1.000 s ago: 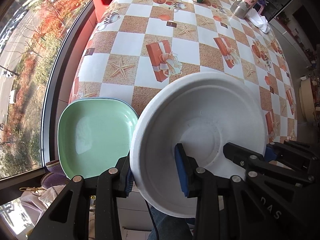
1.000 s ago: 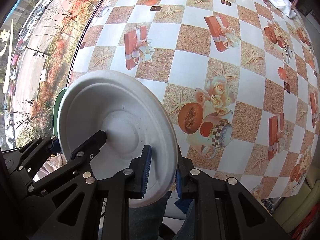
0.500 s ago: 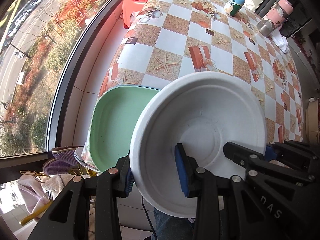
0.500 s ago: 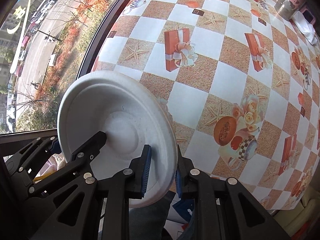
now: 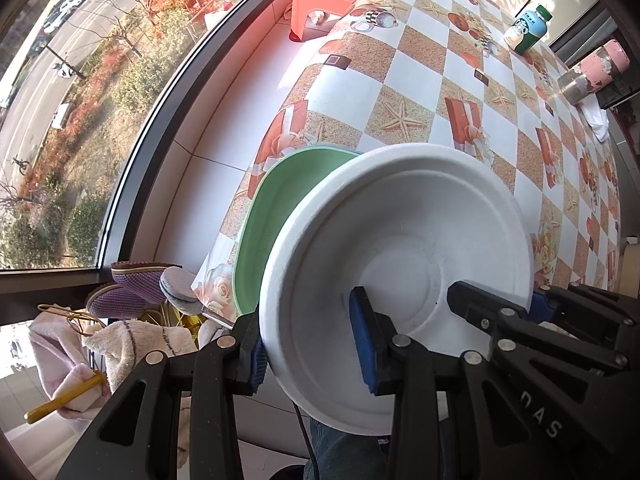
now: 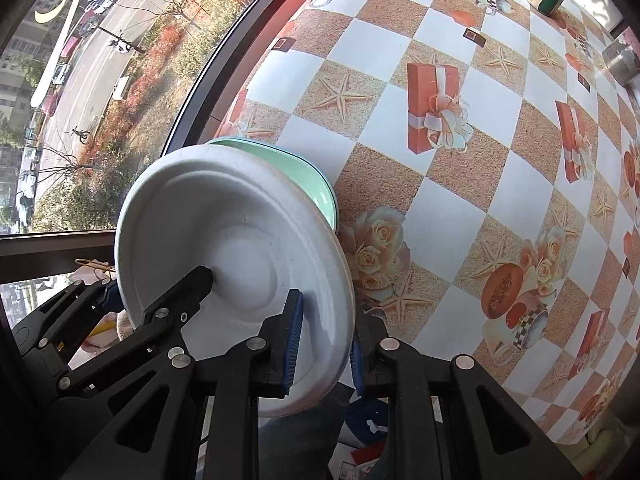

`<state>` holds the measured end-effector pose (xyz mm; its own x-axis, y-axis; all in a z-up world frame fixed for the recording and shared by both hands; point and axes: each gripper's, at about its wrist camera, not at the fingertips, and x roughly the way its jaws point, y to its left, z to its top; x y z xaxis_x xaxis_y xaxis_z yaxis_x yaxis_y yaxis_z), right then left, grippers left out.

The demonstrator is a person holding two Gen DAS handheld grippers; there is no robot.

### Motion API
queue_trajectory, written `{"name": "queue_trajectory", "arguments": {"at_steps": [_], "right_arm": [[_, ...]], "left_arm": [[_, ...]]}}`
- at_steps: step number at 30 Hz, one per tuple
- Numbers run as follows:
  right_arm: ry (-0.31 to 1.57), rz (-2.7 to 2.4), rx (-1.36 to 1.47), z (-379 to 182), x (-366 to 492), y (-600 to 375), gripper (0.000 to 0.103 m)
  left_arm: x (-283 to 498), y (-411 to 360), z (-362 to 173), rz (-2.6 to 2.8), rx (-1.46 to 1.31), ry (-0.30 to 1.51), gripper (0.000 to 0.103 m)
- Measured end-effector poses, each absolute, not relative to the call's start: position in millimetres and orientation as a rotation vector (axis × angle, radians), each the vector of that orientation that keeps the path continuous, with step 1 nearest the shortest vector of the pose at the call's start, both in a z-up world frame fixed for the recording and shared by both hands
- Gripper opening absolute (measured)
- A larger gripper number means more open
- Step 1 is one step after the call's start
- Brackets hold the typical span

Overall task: Organize plates and bowls
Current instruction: 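Carry the stacked bowls with both tools and lower them onto the green plate, then open both tools and withdraw from the bowls on the plates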

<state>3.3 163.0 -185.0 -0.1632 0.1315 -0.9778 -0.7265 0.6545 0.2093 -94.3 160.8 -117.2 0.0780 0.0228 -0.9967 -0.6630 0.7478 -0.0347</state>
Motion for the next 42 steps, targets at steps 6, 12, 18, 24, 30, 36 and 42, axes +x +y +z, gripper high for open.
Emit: {"name": "queue_trajectory", "arguments": {"at_steps": [6,12,18,24,30,36,42], "right_arm": [[1.563,0.830,-0.506,-196,2,176,0.023],[1.549,0.832,-0.498,-206,5,184,0.023],[1.533,0.827,-0.536,-215,7,193,0.023],[1.485,0.777,-0.587,-206,12,182,0.060],[1.472,0.766,-0.525,-185,27,159,0.103],[1.423,0.797,-0.505,-153,21,142,0.103],[1.433,0.784,-0.509,-136,8,135,0.103]], "left_arm": [[-95,171,-127,0.575,-0.595,1.419,0.039],[-93,181,-142,0.583,-0.628,1.428,0.039],[-93,185,-149,0.592,-0.601,1.424,0.051],[-97,181,-140,0.580,-0.561,1.400,0.064],[-101,177,-124,0.585,-0.486,1.377,0.103],[-101,159,-101,0.524,-0.420,1.363,0.103],[-105,147,-84,0.513,-0.423,1.359,0.103]]}}
